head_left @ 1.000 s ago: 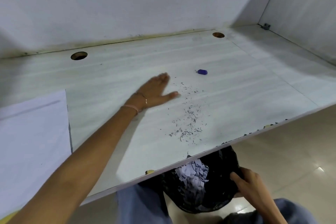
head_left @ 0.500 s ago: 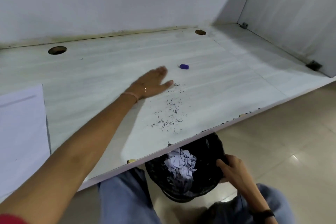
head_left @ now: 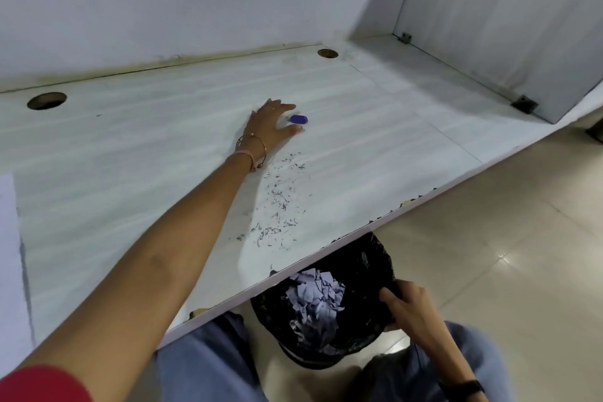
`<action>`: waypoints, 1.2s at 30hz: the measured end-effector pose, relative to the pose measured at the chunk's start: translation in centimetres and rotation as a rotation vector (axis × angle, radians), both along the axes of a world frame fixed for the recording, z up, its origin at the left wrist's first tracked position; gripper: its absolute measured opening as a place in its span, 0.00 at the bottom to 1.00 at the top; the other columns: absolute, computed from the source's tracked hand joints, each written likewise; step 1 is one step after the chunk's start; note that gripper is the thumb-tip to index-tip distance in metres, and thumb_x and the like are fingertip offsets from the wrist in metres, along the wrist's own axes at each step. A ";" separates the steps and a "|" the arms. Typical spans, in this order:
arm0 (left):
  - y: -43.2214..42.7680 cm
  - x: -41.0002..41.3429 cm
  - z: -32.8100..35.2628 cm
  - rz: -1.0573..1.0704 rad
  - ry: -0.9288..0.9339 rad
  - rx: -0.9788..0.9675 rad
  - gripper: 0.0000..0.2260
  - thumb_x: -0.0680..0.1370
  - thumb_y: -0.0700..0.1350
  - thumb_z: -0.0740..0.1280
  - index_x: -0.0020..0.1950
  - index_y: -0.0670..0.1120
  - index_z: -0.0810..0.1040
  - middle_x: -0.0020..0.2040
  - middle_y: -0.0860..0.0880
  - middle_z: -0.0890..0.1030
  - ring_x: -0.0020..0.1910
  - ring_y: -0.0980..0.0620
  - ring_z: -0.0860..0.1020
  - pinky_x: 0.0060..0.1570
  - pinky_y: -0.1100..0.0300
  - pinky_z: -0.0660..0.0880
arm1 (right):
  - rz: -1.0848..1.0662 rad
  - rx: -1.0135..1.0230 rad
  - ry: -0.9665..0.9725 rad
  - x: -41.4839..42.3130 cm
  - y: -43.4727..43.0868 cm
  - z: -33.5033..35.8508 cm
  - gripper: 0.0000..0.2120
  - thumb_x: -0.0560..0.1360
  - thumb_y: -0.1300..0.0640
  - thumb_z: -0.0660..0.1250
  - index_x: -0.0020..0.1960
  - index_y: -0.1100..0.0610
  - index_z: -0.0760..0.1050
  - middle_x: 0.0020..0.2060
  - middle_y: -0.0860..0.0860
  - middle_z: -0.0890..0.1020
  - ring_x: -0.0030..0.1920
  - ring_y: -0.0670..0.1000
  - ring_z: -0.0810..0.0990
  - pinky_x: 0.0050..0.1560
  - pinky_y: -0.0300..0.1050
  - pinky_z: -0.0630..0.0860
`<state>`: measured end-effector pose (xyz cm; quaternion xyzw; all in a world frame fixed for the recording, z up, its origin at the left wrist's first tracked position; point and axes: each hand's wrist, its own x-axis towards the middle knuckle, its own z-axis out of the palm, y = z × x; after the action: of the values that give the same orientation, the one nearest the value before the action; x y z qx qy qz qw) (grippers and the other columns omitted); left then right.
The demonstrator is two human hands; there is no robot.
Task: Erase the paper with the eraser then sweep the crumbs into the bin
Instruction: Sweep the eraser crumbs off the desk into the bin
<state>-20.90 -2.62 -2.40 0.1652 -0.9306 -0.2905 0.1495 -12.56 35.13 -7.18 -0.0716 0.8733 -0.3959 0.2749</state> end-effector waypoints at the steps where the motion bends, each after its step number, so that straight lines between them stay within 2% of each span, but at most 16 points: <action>1: 0.1 -0.9 0.0 0.034 0.033 0.024 0.32 0.70 0.65 0.67 0.70 0.51 0.74 0.73 0.45 0.69 0.75 0.47 0.62 0.74 0.46 0.54 | -0.001 0.010 0.003 -0.2 0.0 0.0 0.10 0.76 0.65 0.62 0.37 0.66 0.72 0.25 0.51 0.77 0.24 0.51 0.81 0.33 0.60 0.81; 5: 0.7 -4.1 -0.4 0.075 0.116 0.058 0.10 0.71 0.49 0.76 0.50 0.49 0.84 0.60 0.45 0.77 0.64 0.46 0.73 0.70 0.46 0.60 | -0.011 0.037 0.017 -1.0 0.4 -0.1 0.11 0.76 0.65 0.62 0.35 0.64 0.71 0.23 0.49 0.77 0.23 0.49 0.81 0.31 0.54 0.81; 7: 1.5 -4.9 -0.4 0.017 0.160 0.104 0.07 0.70 0.47 0.77 0.46 0.48 0.85 0.58 0.46 0.78 0.63 0.47 0.74 0.71 0.43 0.57 | -0.014 0.054 0.027 -1.3 0.7 -0.1 0.11 0.76 0.65 0.62 0.35 0.64 0.70 0.20 0.47 0.75 0.22 0.47 0.79 0.28 0.48 0.78; 9: 2.2 -5.5 -0.1 -0.016 0.135 0.080 0.10 0.71 0.50 0.76 0.50 0.50 0.84 0.62 0.47 0.76 0.69 0.47 0.69 0.74 0.41 0.48 | -0.029 0.064 0.028 -1.6 0.9 -0.1 0.12 0.76 0.65 0.62 0.34 0.63 0.70 0.19 0.46 0.74 0.20 0.45 0.78 0.25 0.44 0.74; 11: 1.8 -5.6 0.5 0.006 0.031 -0.035 0.19 0.75 0.57 0.70 0.63 0.53 0.79 0.72 0.49 0.69 0.77 0.47 0.58 0.73 0.40 0.42 | -0.049 0.073 0.033 -1.9 1.2 0.2 0.14 0.77 0.65 0.62 0.33 0.63 0.68 0.18 0.46 0.73 0.19 0.43 0.76 0.23 0.40 0.72; 12: 1.2 -5.3 0.8 0.028 -0.062 -0.141 0.23 0.78 0.60 0.64 0.71 0.54 0.72 0.76 0.49 0.64 0.78 0.48 0.53 0.72 0.38 0.41 | -0.054 0.071 0.039 -1.9 1.4 0.4 0.15 0.77 0.66 0.61 0.32 0.62 0.68 0.16 0.45 0.72 0.18 0.41 0.75 0.21 0.37 0.71; 14: -0.6 -4.3 1.1 0.029 -0.253 -0.355 0.24 0.84 0.56 0.53 0.78 0.49 0.59 0.79 0.46 0.56 0.79 0.47 0.50 0.72 0.34 0.45 | -0.049 0.073 0.050 -1.9 1.5 0.8 0.16 0.77 0.67 0.61 0.31 0.61 0.66 0.14 0.44 0.70 0.17 0.39 0.73 0.20 0.30 0.65; 17: -2.7 -2.5 0.9 -0.062 -0.370 -0.316 0.23 0.85 0.48 0.45 0.79 0.41 0.49 0.80 0.42 0.49 0.79 0.47 0.49 0.74 0.41 0.48 | -0.057 0.060 0.059 -2.0 2.1 0.7 0.16 0.77 0.67 0.61 0.31 0.61 0.66 0.15 0.44 0.70 0.17 0.40 0.73 0.19 0.30 0.65; 21: 0.4 0.1 1.7 -0.233 -0.301 -0.269 0.24 0.86 0.50 0.46 0.79 0.40 0.52 0.80 0.44 0.53 0.78 0.48 0.55 0.75 0.53 0.51 | -0.037 0.062 0.043 -1.8 2.4 0.4 0.13 0.77 0.65 0.61 0.34 0.62 0.68 0.16 0.45 0.75 0.21 0.43 0.78 0.24 0.39 0.73; 24: 1.4 2.3 1.3 -0.223 -0.248 -0.013 0.24 0.84 0.57 0.50 0.78 0.49 0.61 0.77 0.54 0.57 0.76 0.54 0.56 0.73 0.57 0.50 | -0.014 0.030 0.018 -1.4 2.2 0.5 0.11 0.77 0.64 0.61 0.36 0.63 0.70 0.20 0.49 0.78 0.26 0.51 0.83 0.34 0.54 0.80; 25: 1.0 2.5 1.6 -0.154 -0.177 0.005 0.25 0.84 0.58 0.50 0.78 0.49 0.62 0.78 0.51 0.58 0.76 0.50 0.58 0.73 0.55 0.51 | -0.008 0.027 0.014 -1.2 2.1 0.6 0.10 0.77 0.63 0.61 0.36 0.64 0.70 0.22 0.50 0.79 0.27 0.52 0.83 0.36 0.58 0.80; 27: -0.9 2.3 1.4 0.014 -0.142 -0.142 0.25 0.84 0.52 0.48 0.78 0.41 0.59 0.78 0.41 0.60 0.75 0.41 0.63 0.74 0.49 0.54 | -0.011 0.015 -0.003 -0.9 2.0 0.8 0.09 0.76 0.63 0.61 0.37 0.64 0.70 0.24 0.51 0.80 0.28 0.54 0.84 0.39 0.63 0.80; 29: -2.2 2.4 1.2 0.068 -0.270 -0.287 0.23 0.85 0.49 0.45 0.78 0.39 0.54 0.79 0.39 0.57 0.77 0.42 0.58 0.75 0.43 0.53 | -0.018 0.009 -0.015 -0.7 1.9 0.8 0.09 0.76 0.63 0.61 0.37 0.64 0.70 0.25 0.52 0.80 0.28 0.55 0.84 0.39 0.63 0.80; 31: -1.2 2.6 1.1 0.066 -0.323 -0.307 0.23 0.86 0.49 0.44 0.79 0.39 0.52 0.80 0.41 0.51 0.79 0.46 0.50 0.75 0.45 0.51 | -0.024 0.006 -0.018 -0.5 1.9 0.9 0.09 0.76 0.64 0.60 0.37 0.64 0.70 0.26 0.53 0.81 0.28 0.55 0.84 0.39 0.61 0.80; 33: 0.5 3.1 1.3 0.009 -0.283 -0.266 0.24 0.86 0.49 0.45 0.79 0.40 0.52 0.80 0.43 0.51 0.79 0.48 0.50 0.76 0.50 0.49 | -0.028 0.002 -0.018 -0.2 1.9 0.7 0.09 0.76 0.64 0.60 0.38 0.63 0.69 0.26 0.53 0.80 0.28 0.54 0.84 0.36 0.56 0.79; 36: 1.4 5.1 1.0 -0.232 -0.288 -0.212 0.30 0.83 0.62 0.42 0.80 0.48 0.51 0.80 0.49 0.50 0.79 0.52 0.49 0.77 0.56 0.45 | -0.012 0.010 -0.014 0.0 1.7 0.5 0.08 0.76 0.63 0.60 0.38 0.63 0.68 0.28 0.54 0.81 0.28 0.53 0.84 0.31 0.47 0.75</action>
<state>-15.76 -1.25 -1.43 0.0801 -0.9805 -0.1797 -0.0028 -12.60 36.87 -6.69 -0.0624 0.8736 -0.3937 0.2791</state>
